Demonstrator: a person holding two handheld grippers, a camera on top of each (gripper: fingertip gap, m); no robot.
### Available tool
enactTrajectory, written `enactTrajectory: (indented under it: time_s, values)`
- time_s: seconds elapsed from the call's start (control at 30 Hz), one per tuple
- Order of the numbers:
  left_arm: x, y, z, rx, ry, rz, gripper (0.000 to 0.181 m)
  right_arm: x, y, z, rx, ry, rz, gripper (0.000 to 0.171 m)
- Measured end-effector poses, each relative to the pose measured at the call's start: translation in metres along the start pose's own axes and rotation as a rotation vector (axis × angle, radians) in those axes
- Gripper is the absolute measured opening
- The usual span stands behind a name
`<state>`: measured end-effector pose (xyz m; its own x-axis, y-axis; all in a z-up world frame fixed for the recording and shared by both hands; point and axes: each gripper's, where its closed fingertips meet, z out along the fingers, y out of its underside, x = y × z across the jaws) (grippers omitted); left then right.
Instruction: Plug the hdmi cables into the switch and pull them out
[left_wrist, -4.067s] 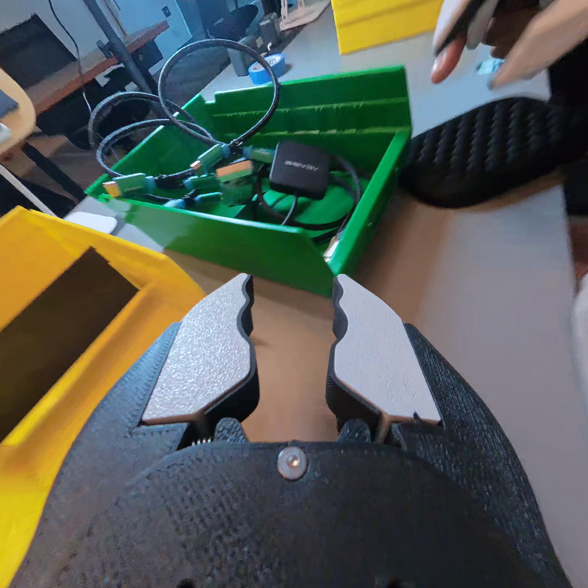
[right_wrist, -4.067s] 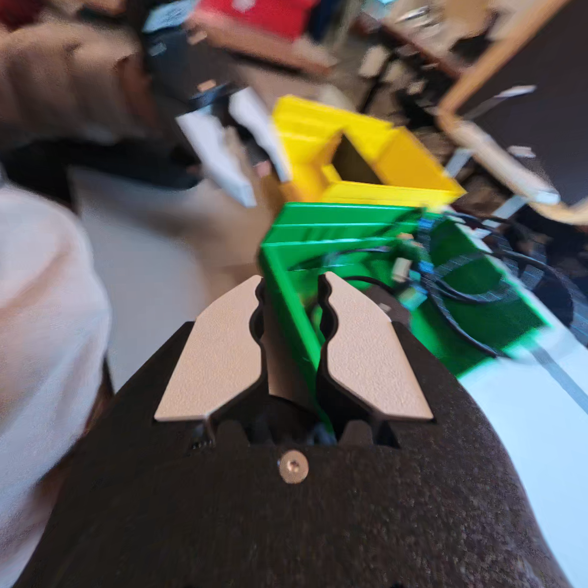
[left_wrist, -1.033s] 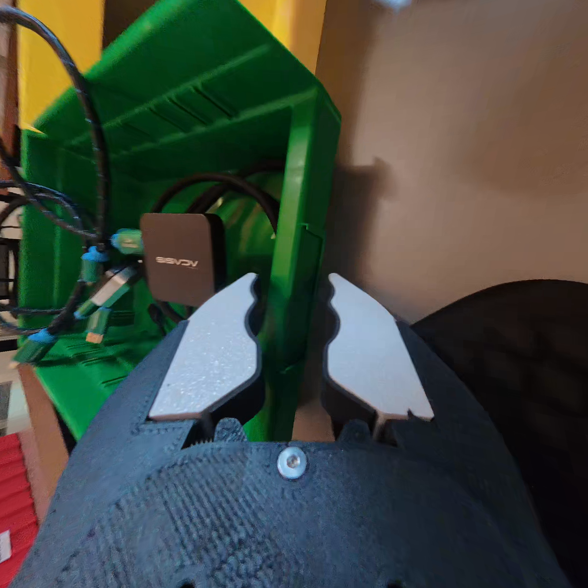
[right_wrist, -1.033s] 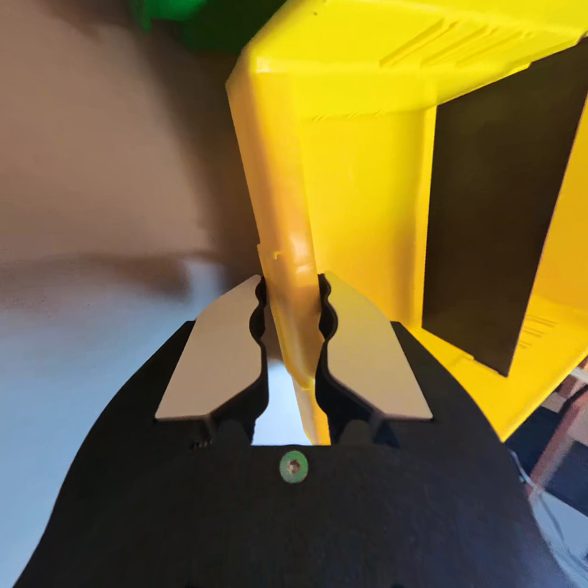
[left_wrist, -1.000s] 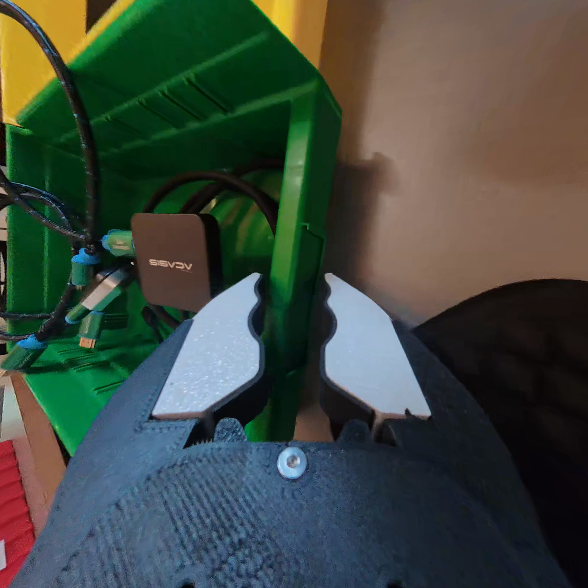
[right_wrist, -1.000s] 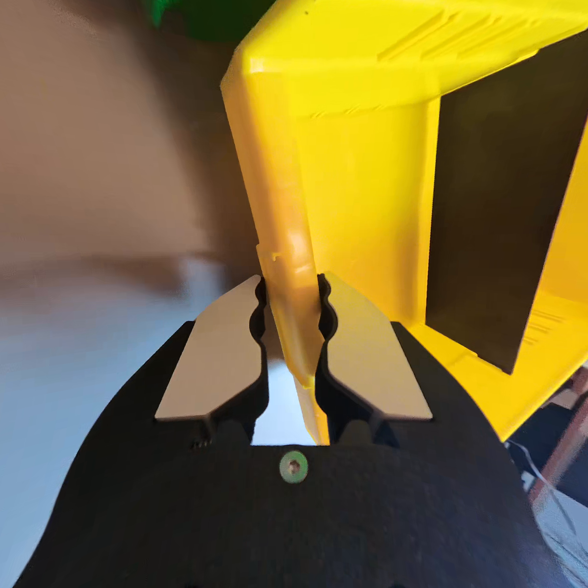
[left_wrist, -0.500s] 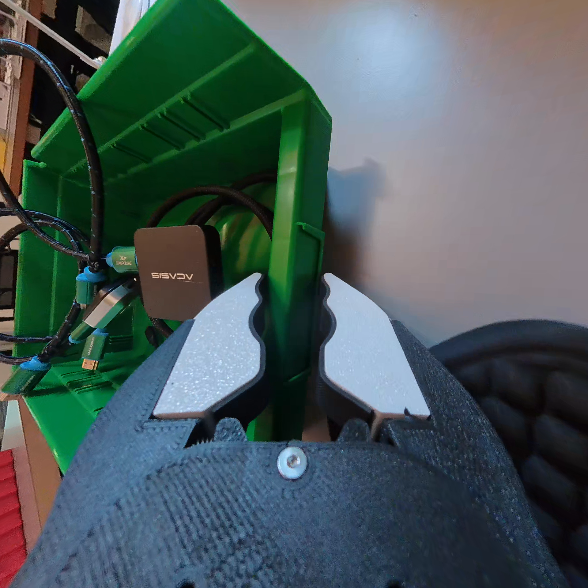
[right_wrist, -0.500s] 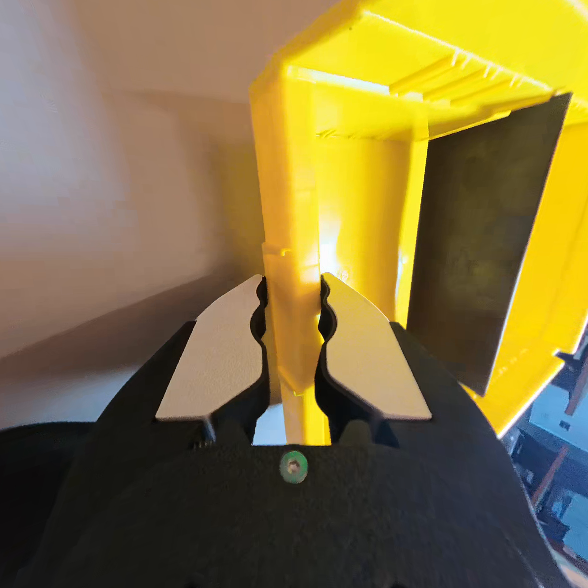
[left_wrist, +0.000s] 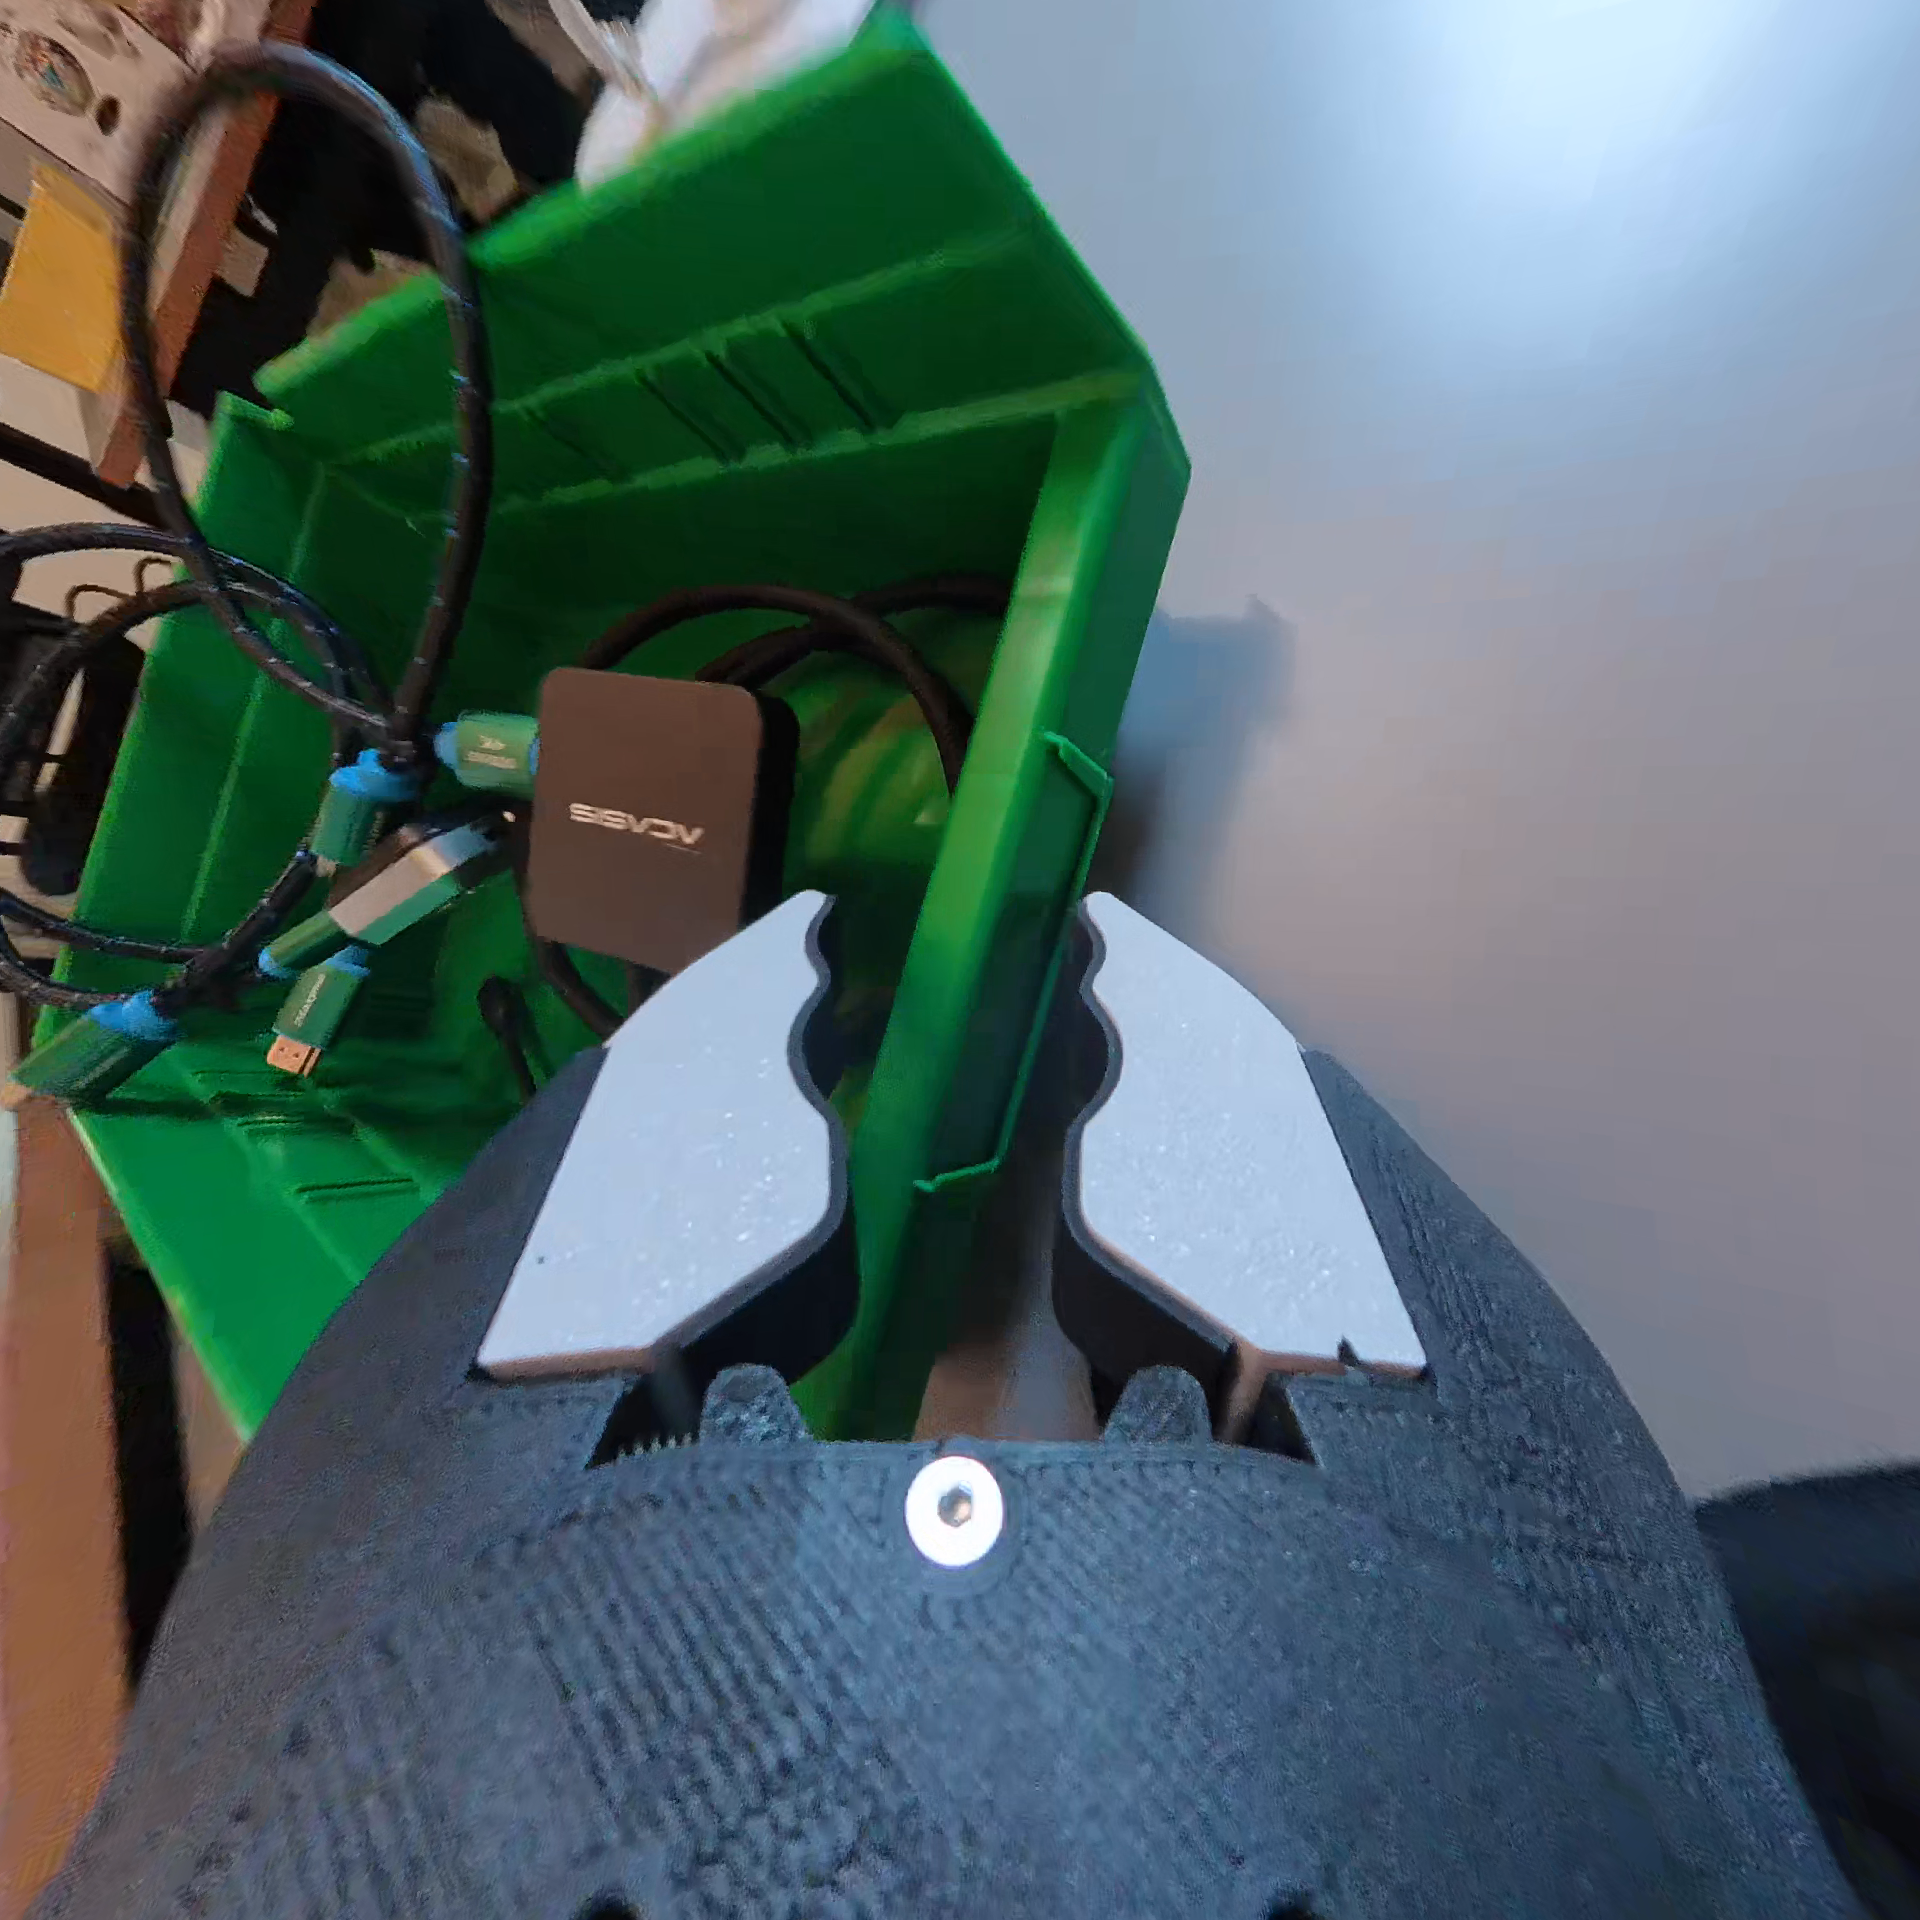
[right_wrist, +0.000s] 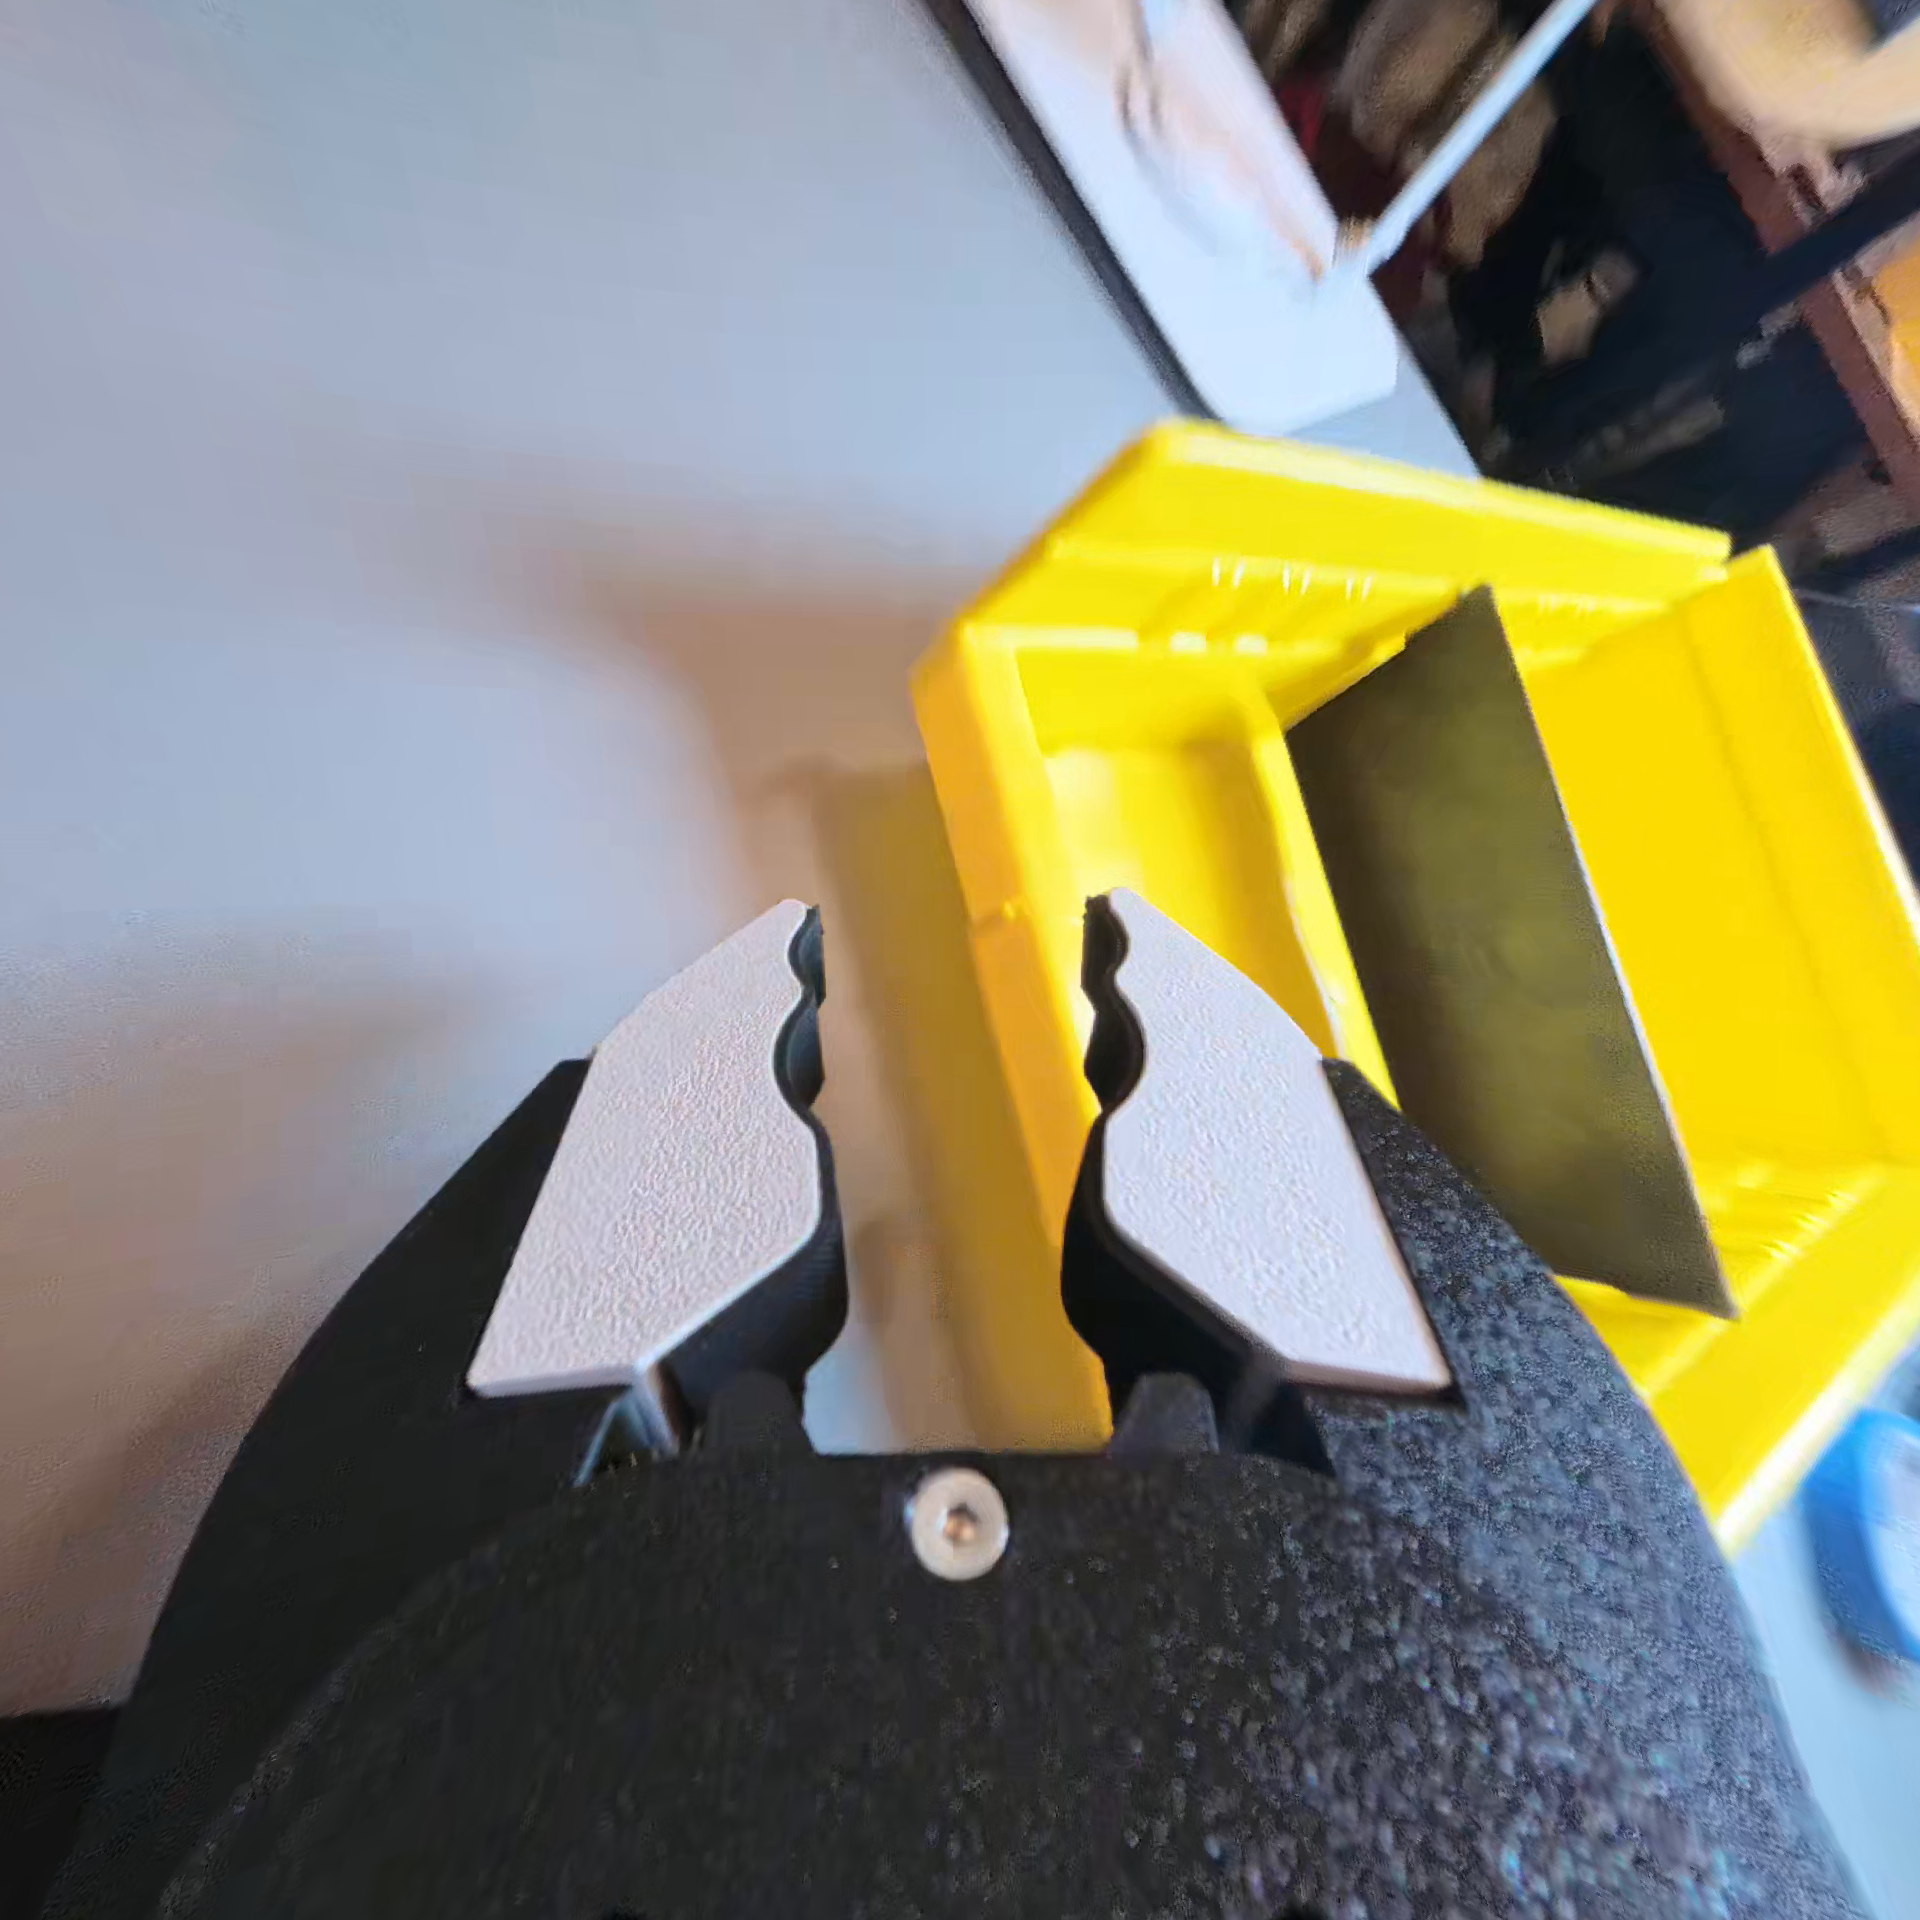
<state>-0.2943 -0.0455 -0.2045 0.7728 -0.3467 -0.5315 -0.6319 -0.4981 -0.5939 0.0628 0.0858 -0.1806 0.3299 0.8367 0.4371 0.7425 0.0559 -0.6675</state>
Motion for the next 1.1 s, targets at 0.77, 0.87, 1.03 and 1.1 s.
enactTrajectory:
  time_s: [0.77, 0.87, 1.03, 1.1]
  values:
    - [-0.063, 0.004, 0.044, -0.331, -0.125, 0.158, 0.057, -0.032, -0.024, -0.019, 0.33, -0.111, 0.145, 0.025]
    - [-0.068, 0.001, 0.039, -0.373, -0.201, 0.258, 0.06, -0.029, -0.025, -0.022, 0.339, -0.101, 0.157, 0.023]
    - [-0.081, -0.012, 0.023, -0.333, -0.339, 0.369, 0.05, -0.027, -0.027, -0.027, 0.358, -0.078, 0.147, 0.021]
    - [-0.091, -0.017, 0.013, -0.293, -0.384, 0.379, 0.04, -0.026, -0.028, -0.028, 0.368, -0.076, 0.148, 0.019]
